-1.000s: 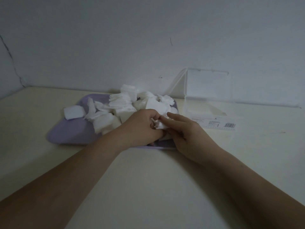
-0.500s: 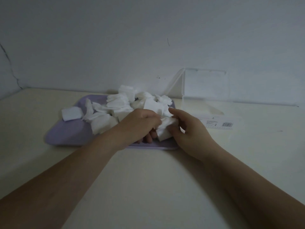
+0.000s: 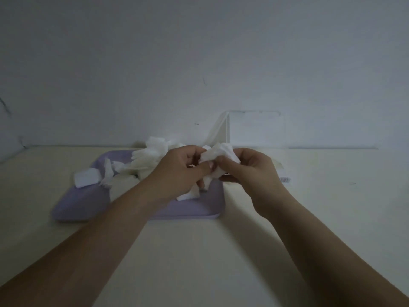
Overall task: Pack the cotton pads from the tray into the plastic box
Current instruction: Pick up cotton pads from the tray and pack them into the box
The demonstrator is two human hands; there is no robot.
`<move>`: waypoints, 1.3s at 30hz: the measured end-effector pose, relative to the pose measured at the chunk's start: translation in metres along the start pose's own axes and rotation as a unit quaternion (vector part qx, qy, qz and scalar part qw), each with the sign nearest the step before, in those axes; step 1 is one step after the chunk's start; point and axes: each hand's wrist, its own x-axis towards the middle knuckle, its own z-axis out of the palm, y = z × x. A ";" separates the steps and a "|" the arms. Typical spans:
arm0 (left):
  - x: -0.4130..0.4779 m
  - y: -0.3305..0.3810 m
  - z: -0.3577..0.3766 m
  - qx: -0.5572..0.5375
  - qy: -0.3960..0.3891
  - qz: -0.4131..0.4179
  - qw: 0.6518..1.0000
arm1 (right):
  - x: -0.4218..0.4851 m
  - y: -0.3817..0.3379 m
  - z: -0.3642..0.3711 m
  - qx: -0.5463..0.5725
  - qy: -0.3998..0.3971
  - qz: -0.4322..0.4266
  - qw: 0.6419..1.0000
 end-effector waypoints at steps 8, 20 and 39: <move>0.043 -0.016 0.052 0.193 0.010 -0.011 0.981 | 0.032 -0.014 -0.053 -0.316 0.174 -0.022 0.932; 0.053 -0.029 0.055 0.163 -0.012 0.040 0.986 | 0.079 0.001 -0.031 -0.498 0.071 0.112 0.857; 0.008 -0.019 -0.010 0.220 0.072 0.066 0.971 | 0.057 -0.028 -0.022 -0.546 0.093 -0.022 0.832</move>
